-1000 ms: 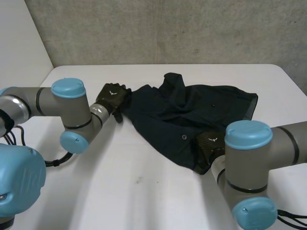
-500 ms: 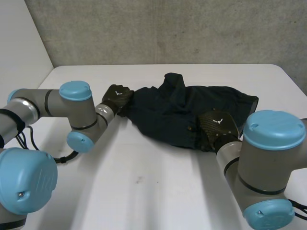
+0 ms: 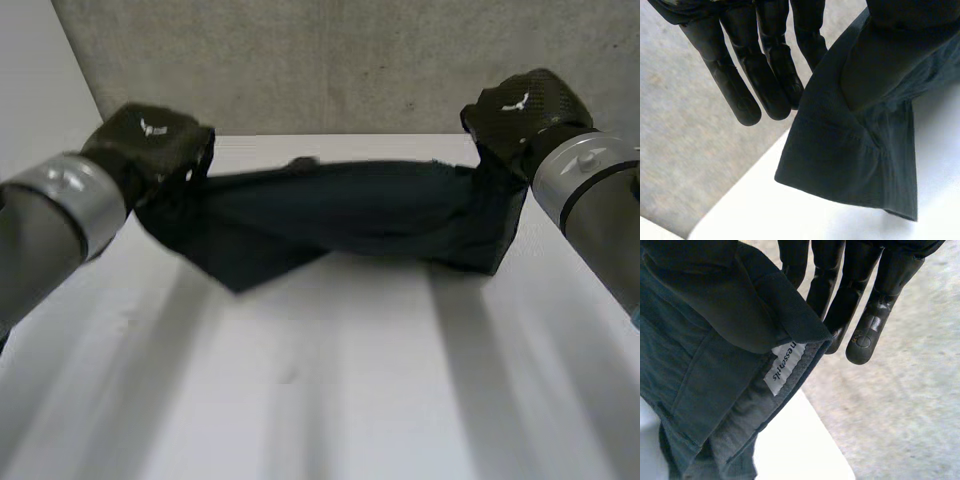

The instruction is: Fold the shorts.

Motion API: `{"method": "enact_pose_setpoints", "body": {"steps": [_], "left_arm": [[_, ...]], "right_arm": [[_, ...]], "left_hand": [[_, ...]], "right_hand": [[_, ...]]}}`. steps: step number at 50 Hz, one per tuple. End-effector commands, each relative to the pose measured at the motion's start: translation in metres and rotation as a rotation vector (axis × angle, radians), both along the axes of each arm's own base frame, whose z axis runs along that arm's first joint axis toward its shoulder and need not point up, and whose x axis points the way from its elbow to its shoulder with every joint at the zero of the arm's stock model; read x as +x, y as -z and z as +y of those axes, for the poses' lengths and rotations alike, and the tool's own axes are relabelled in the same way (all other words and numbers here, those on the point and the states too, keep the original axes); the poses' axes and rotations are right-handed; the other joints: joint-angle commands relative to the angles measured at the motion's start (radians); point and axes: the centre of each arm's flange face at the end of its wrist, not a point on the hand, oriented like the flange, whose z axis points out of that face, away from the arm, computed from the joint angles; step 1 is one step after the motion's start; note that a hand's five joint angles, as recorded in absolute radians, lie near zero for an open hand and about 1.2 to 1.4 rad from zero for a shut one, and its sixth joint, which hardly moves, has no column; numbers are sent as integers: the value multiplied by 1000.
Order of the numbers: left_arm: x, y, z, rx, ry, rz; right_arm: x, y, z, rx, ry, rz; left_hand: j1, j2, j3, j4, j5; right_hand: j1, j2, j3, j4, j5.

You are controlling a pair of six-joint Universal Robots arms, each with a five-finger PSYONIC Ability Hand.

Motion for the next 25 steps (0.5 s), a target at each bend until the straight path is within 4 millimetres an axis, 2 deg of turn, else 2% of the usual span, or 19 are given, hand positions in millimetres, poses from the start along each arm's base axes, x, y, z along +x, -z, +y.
{"method": "enact_pose_setpoints", "body": {"steps": [1, 4, 5, 7, 10, 12, 13, 14, 16, 17, 19, 20, 21, 22, 23, 24, 25], "left_arm": [[-1, 48, 15, 148, 21, -81], [-5, 74, 6, 214, 16, -124], [-7, 87, 1, 240, 13, -145], [-10, 98, -7, 254, 4, -160], [-21, 119, -32, 235, -23, -165], [-28, 127, -44, 214, -34, -166], [-38, 128, -61, 165, -51, -148], [-42, 128, -69, 144, -60, -141], [-50, 120, -86, 76, -83, -119], [-57, 104, -103, -8, -103, -87], [-63, 79, -117, -108, -118, -42], [-66, 64, -122, -164, -122, -11], [-70, 30, -131, -291, -130, 61], [-72, 13, -135, -356, -136, 102], [-73, -5, -136, -424, -141, 144], [-74, -30, -138, -532, -150, 209], [-74, -42, -137, -582, -152, 239]], "right_arm": [[7, 49, 3, 266, -80, 146], [10, 67, 1, 312, -97, 207], [12, 79, -1, 332, -108, 246], [15, 93, -5, 352, -114, 279], [21, 112, -17, 360, -116, 300], [25, 120, -27, 342, -111, 291], [31, 122, -37, 301, -108, 270], [35, 121, -45, 268, -101, 256], [40, 114, -57, 195, -82, 225], [45, 98, -72, 89, -52, 178], [50, 74, -85, -39, -16, 118], [55, 47, -98, -177, 17, 44], [57, 31, -103, -253, 30, 1], [58, 16, -107, -326, 41, -39], [59, -3, -109, -412, 51, -89], [60, -34, -109, -538, 55, -169], [59, -49, -107, -599, 56, -210]], "left_hand": [[243, 201, 210, 193, 253], [243, 201, 210, 193, 253], [243, 201, 210, 193, 253], [243, 201, 210, 193, 253], [243, 201, 210, 193, 253], [243, 201, 210, 193, 253], [243, 201, 210, 193, 253], [243, 201, 210, 193, 253], [243, 201, 210, 193, 253], [243, 201, 210, 193, 253], [243, 201, 210, 193, 253], [243, 201, 210, 193, 253], [243, 201, 210, 193, 253], [243, 201, 210, 193, 253], [243, 201, 210, 193, 253], [243, 201, 210, 193, 253], [243, 201, 210, 193, 253]], "right_hand": [[422, 215, 221, 202, 254], [422, 215, 221, 202, 254], [422, 215, 221, 202, 254], [422, 215, 221, 202, 254], [422, 215, 221, 202, 254], [422, 215, 221, 202, 254], [422, 215, 221, 202, 254], [422, 215, 221, 202, 254], [422, 215, 221, 202, 254], [422, 215, 221, 202, 254], [422, 215, 221, 202, 254], [422, 215, 221, 202, 254], [422, 215, 221, 202, 254], [422, 215, 221, 202, 254], [422, 215, 221, 202, 254], [422, 215, 221, 202, 254], [422, 215, 221, 202, 254]]}}
